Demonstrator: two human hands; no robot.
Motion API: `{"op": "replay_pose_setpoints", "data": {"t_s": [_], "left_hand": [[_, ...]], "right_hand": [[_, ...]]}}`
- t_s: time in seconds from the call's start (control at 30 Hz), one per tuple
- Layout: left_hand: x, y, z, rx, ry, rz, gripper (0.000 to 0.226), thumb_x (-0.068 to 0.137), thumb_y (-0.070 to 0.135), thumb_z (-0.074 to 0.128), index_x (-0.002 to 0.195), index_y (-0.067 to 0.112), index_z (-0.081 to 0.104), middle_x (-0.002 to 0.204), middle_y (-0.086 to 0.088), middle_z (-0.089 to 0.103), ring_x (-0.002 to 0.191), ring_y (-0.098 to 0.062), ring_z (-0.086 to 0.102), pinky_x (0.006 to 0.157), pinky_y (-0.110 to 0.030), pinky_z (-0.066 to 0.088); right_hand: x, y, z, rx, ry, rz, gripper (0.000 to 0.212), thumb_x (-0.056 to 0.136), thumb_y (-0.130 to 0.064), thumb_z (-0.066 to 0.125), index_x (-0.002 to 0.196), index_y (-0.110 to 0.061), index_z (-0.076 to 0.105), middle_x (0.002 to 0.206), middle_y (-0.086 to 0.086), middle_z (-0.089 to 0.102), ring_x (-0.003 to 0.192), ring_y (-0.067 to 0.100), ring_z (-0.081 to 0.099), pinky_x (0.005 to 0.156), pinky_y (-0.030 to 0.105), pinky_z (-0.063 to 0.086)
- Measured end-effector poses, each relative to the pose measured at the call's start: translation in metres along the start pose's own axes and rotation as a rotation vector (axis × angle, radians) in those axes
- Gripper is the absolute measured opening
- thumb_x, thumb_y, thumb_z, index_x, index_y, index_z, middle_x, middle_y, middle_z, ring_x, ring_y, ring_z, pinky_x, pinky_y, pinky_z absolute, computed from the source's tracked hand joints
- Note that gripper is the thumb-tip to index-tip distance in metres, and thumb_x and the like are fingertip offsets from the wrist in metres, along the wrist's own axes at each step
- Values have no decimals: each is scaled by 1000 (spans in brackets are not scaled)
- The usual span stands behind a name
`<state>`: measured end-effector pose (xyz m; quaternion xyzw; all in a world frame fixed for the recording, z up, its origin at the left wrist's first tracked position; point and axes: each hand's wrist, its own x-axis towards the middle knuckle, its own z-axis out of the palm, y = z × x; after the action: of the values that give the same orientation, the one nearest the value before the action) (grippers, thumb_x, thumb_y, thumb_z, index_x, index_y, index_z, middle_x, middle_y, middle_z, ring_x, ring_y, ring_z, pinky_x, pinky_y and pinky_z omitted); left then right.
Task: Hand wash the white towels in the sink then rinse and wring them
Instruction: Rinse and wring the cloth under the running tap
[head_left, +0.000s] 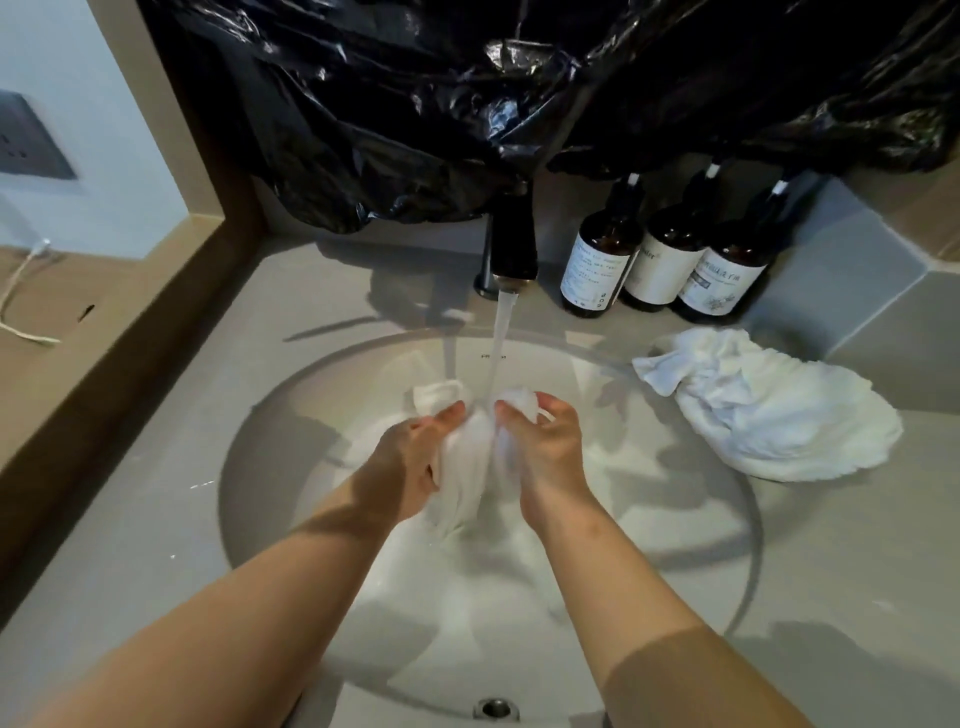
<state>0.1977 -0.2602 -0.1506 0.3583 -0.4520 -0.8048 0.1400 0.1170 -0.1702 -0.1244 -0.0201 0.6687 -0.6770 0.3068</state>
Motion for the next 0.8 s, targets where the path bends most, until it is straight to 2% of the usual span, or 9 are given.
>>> {"op": "replay_pose_setpoints", "data": {"t_s": [0.1, 0.17, 0.23, 0.3, 0.4, 0.53, 0.6, 0.7, 0.8], "left_hand": [[1, 0, -3, 112, -91, -69, 45, 93, 50, 51, 114, 12, 64, 113, -16, 64, 110, -37, 57, 102, -50, 42], [-1, 7, 3, 244, -67, -11, 47, 82, 58, 52, 110, 24, 67, 116, -13, 65, 111, -33, 59, 102, -48, 43], [-7, 23, 17, 257, 23, 34, 46, 82, 51, 58, 102, 10, 68, 98, -13, 70, 93, -29, 65, 84, -39, 52], [-6, 29, 33, 283, 96, 21, 38, 91, 40, 57, 101, 4, 63, 91, -10, 70, 83, -24, 66, 70, -30, 51], [1, 40, 53, 242, 184, 1, 31, 95, 36, 52, 106, 7, 58, 97, -12, 67, 87, -27, 65, 77, -34, 53], [29, 56, 46, 182, 481, 30, 43, 99, 37, 43, 110, -1, 59, 105, -20, 64, 96, -34, 61, 87, -38, 50], [31, 52, 57, 100, 409, -34, 39, 100, 37, 40, 107, 4, 59, 102, -16, 64, 93, -31, 60, 85, -38, 51], [37, 41, 74, 83, 240, -94, 38, 102, 35, 37, 112, 7, 60, 109, -19, 65, 92, -29, 60, 82, -33, 50], [47, 53, 63, 229, 373, -76, 34, 102, 33, 35, 120, 12, 53, 112, -11, 62, 98, -22, 57, 84, -29, 47]], "right_hand": [[-5, -11, 7, 4, -19, -19, 35, 84, -2, 66, 116, -8, 53, 92, 4, 66, 74, 16, 65, 58, 19, 48], [-10, -20, 10, 14, -54, -19, 32, 86, -2, 63, 112, -16, 51, 85, -4, 62, 68, 10, 61, 59, 20, 48], [-11, -27, 10, -47, -66, -26, 28, 90, -9, 60, 113, -19, 47, 86, -6, 58, 70, 9, 59, 60, 19, 48], [-5, -34, 10, -92, -17, -37, 25, 94, -16, 57, 114, -16, 44, 90, 0, 58, 74, 13, 58, 65, 20, 49], [2, -44, 14, -102, 6, -40, 20, 96, -22, 54, 112, -17, 43, 93, 6, 57, 75, 17, 56, 69, 28, 49], [-5, -38, 30, -216, -144, -131, 14, 94, -20, 56, 99, -25, 44, 75, -4, 49, 64, 9, 49, 58, 18, 44], [11, -42, 29, -226, -87, -148, 13, 95, -17, 54, 92, -25, 44, 74, -2, 51, 62, 10, 49, 59, 20, 43], [38, -53, 23, -145, 9, -104, 13, 96, -16, 53, 89, -23, 44, 82, 2, 56, 71, 16, 53, 74, 30, 46], [31, -43, 26, -269, -116, -116, 9, 96, -23, 52, 99, -24, 43, 79, 0, 54, 70, 15, 53, 74, 32, 46]]}}
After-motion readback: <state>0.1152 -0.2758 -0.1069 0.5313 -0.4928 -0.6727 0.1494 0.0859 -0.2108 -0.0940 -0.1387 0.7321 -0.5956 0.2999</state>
